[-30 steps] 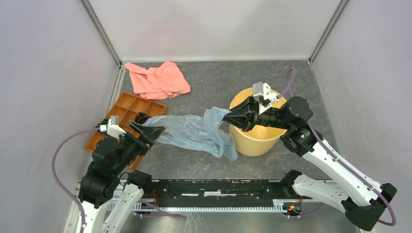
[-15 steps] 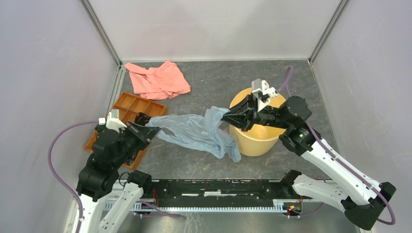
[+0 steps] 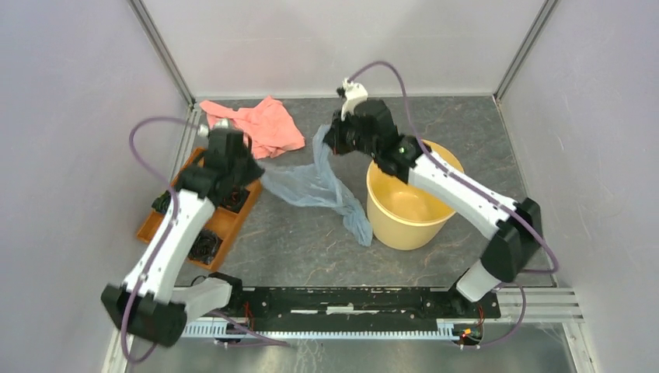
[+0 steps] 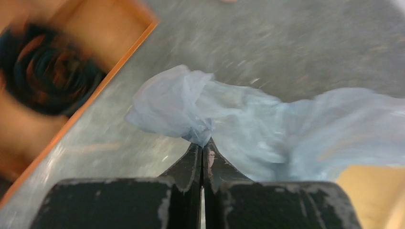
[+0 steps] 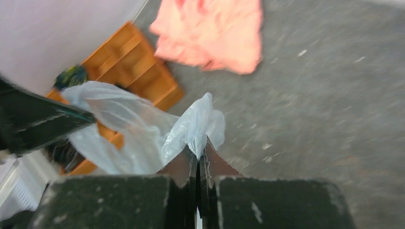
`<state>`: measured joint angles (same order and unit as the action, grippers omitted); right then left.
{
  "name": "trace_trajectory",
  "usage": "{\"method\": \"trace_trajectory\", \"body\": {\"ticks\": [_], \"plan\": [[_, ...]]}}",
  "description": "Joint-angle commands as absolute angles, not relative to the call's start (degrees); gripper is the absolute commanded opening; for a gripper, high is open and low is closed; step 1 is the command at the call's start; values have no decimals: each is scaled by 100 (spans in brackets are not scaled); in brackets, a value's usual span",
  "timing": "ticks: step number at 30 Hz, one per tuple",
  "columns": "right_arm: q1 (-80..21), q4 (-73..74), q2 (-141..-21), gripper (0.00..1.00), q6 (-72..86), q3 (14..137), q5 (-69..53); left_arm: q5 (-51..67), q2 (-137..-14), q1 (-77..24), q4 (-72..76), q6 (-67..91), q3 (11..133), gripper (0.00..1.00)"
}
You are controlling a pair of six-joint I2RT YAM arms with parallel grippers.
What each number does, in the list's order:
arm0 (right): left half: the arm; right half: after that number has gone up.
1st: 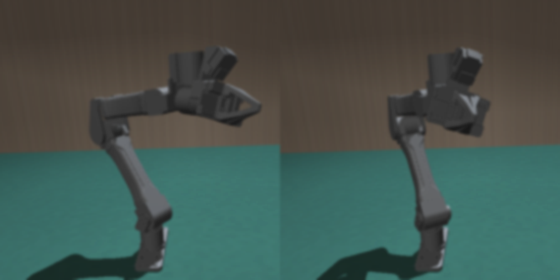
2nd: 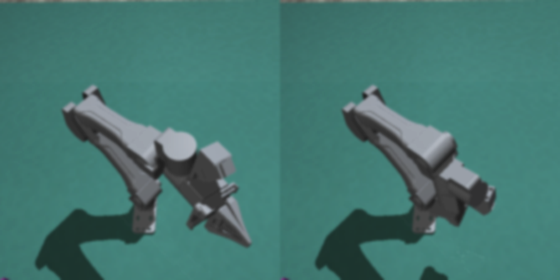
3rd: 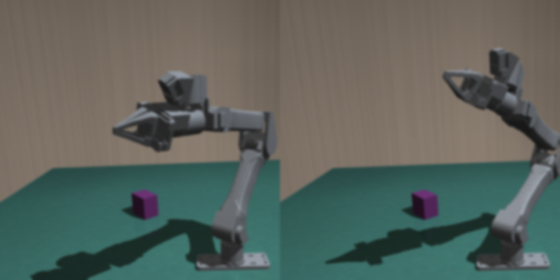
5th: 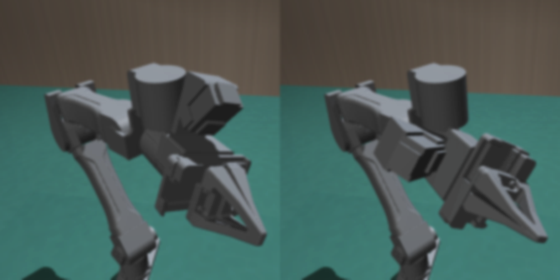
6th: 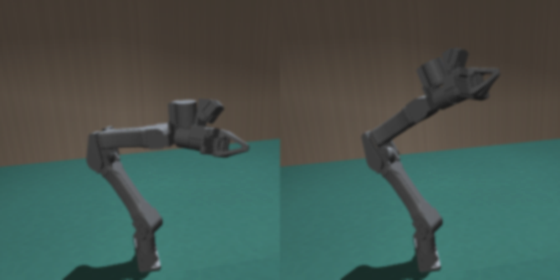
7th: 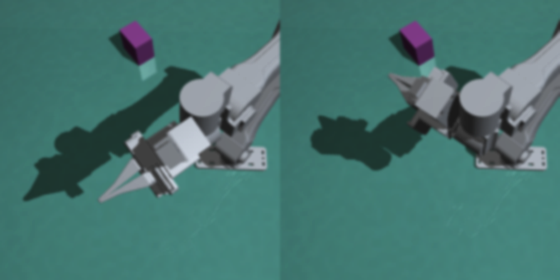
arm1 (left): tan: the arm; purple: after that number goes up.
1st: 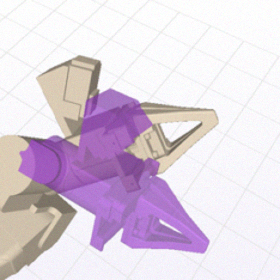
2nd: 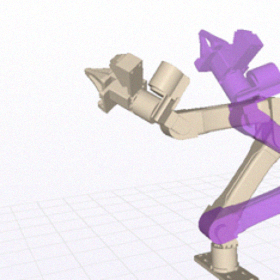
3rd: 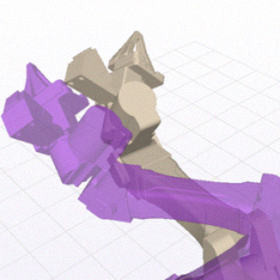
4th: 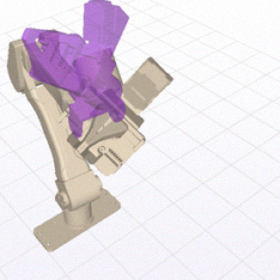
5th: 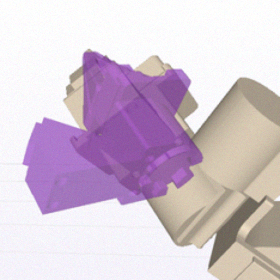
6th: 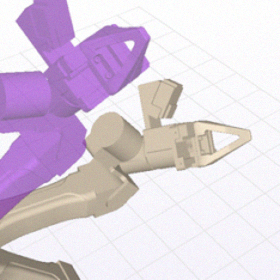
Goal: Put the trash bags into the trash bin
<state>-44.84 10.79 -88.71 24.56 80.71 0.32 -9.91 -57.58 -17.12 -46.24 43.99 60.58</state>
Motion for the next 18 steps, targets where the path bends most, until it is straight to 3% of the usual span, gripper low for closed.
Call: {"method": "trace_trajectory", "body": {"ticks": [1, 4, 7, 10, 12, 14, 16, 18], "plan": [[-3952, 1518, -9140, 0, 1405, 10632, -221, 300, -6578, -1525, -3129, 3082, 8914, 2], [-5264, 762, -8277, 0, -656, 10937, 342, 2084, -6017, -1536, -1161, 2984, 9760, 2], [-5842, -1188, -7019, 0, -1083, 9081, -146, 2151, -5221, -1529, -351, 2879, 9394, 2], [-5843, -2182, -6509, 0, -998, 7415, 453, 973, -4615, -1529, -819, 2975, 7935, 2], [-5602, -1742, -7126, 0, -771, 7057, 973, 5, -4712, -1529, -1828, 3343, 6740, 2], [-5347, -313, -8184, 0, -325, 7377, 615, -547, -5291, -1497, -3246, 3617, 5900, 2], [-5394, 426, -8581, 0, 65, 7307, 101, -409, -5487, -1479, -3682, 3655, 5257, 2], [-5494, -542, -8051, 1, 539, 6220, -390, 282, -4877, -1481, -3185, 3926, 4589, 2]]}}
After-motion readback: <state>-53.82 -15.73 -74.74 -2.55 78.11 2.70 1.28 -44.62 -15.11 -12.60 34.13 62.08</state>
